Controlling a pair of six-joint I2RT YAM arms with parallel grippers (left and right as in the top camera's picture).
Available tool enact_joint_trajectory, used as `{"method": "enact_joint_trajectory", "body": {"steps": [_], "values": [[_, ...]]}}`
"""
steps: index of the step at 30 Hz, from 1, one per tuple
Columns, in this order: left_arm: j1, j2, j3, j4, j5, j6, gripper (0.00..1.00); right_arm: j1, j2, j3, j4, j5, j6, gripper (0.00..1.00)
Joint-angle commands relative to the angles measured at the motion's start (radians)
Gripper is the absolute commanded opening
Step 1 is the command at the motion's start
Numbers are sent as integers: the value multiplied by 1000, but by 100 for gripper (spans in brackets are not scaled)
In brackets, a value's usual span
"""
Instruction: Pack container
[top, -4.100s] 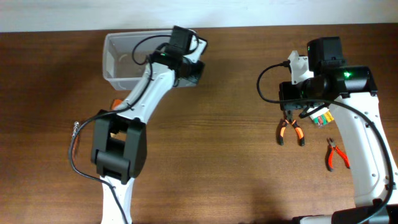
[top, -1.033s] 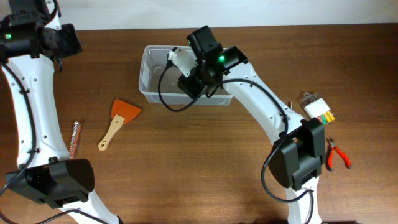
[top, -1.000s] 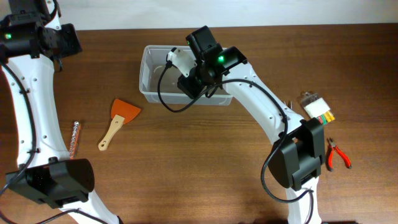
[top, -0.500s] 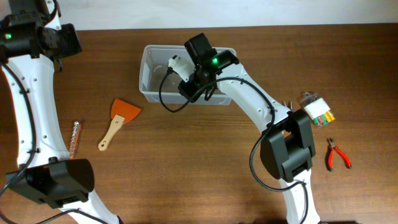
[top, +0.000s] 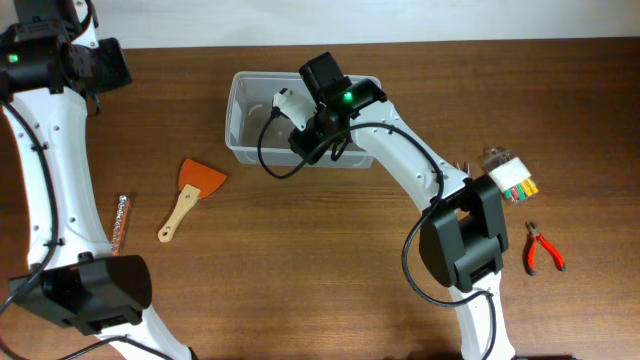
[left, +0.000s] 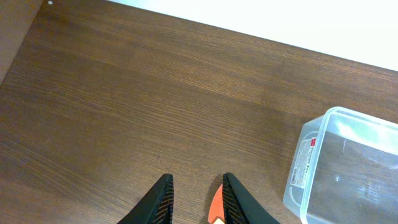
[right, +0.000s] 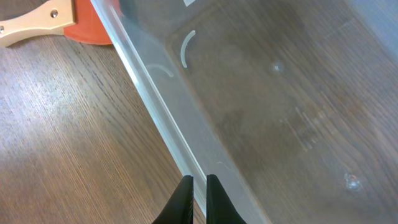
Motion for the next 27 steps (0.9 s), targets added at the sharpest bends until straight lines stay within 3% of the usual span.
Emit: {"method": "enact_joint_trajectory", "body": {"steps": [1,7,27], "values": [[0,-11,18,-2,-1,-10,28,-15,24,45,-13,21,1,7],[0,-11,18,-3,-1,-10,28,-16,22,132,-10,34,27,4],[0,-11,18,-3,20,-10,28,-61,45,121,-18,96,43,4]]}}
